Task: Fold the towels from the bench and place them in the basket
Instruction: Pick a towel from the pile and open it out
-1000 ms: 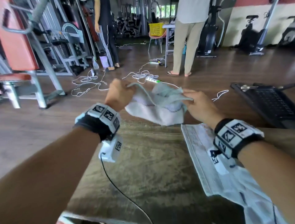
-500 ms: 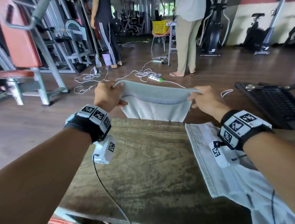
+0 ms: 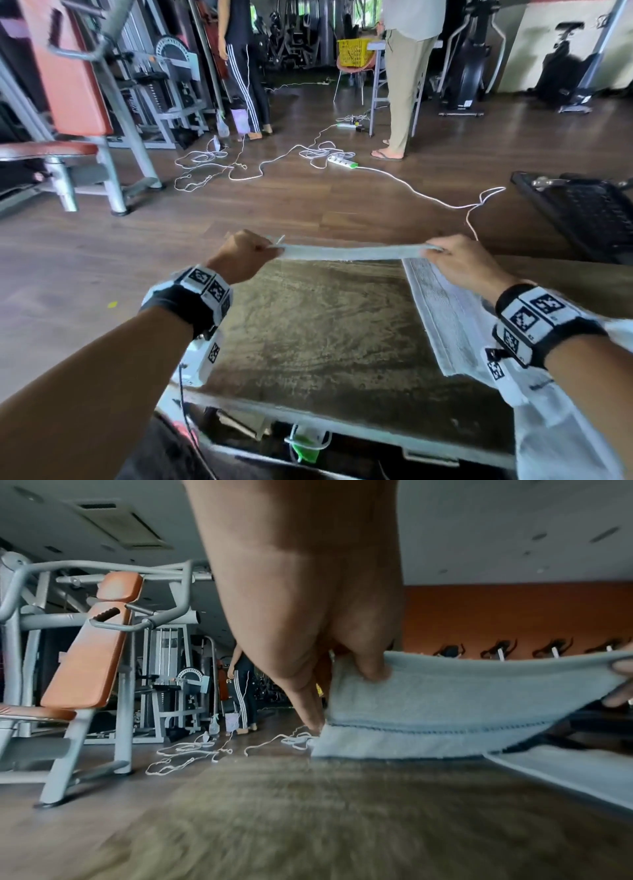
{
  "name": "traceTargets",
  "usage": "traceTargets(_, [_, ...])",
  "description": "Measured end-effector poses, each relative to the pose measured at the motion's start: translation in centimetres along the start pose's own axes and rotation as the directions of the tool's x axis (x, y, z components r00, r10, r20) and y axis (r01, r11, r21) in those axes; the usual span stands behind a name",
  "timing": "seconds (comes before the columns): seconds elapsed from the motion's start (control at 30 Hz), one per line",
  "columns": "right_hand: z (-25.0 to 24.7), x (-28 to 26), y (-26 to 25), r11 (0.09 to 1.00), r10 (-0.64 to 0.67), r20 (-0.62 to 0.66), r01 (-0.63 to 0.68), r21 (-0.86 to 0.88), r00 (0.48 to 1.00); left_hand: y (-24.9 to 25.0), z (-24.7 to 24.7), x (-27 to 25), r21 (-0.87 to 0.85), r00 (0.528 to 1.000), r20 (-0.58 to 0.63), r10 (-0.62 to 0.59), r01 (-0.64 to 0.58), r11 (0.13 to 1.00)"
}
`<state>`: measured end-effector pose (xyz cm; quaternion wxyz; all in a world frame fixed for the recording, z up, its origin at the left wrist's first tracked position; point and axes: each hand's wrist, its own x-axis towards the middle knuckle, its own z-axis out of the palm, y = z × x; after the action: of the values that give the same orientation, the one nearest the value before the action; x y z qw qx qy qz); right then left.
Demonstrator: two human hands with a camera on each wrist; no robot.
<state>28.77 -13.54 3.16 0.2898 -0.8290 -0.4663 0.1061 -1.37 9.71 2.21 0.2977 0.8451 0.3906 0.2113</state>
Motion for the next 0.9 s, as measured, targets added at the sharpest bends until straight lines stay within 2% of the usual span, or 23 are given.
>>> traceTargets(0.07, [0.5,-2.4,0.6,1.000,0.004,0.023,-0.004,0.004,1.000,-0.5,0.4,-2.4,-0.015,0.998,0.052,-0.035,0.036,0.999])
traceTargets(0.17, [0.5,-6.7,0.6,0.991,-0.001,0.061,-0.007,0.136,0.998,0.1,0.1,-5.9,-0.004,0.996,0.083,-0.040,0.040,0.999])
traceTargets(0.3, [0.3,-12.0,0.7,0.970,-0.027,0.017,0.022,0.240,0.999,1.0,-0.5,-10.2,0.005,0.999,0.030,0.026,-0.026,1.000])
traceTargets(0.53, [0.2,-17.5,1.7,0.916,-0.027,0.040,0.009,0.402,0.999,1.2,-1.6,-16.0,0.027,0.997,0.018,0.069,-0.070,0.997])
traceTargets(0.63, [-0.6,-19.3,1.0,0.890,-0.001,0.096,-0.043,0.454,0.995,1.2,-2.6,-18.4,0.016,0.995,0.100,0.024,-0.025,1.000])
traceTargets(0.73, [-2.0,-21.6,-0.2,0.843,0.002,0.253,-0.138,0.520,0.968,2.2,-3.3,-21.2,-0.112,0.970,0.237,-0.048,0.077,0.991])
traceTargets(0.9, [-4.6,-23.7,-1.5,0.887,0.013,0.433,-0.211,0.412,0.901,4.0,-4.8,-24.4,-0.189,0.910,0.395,-0.122,0.211,0.959])
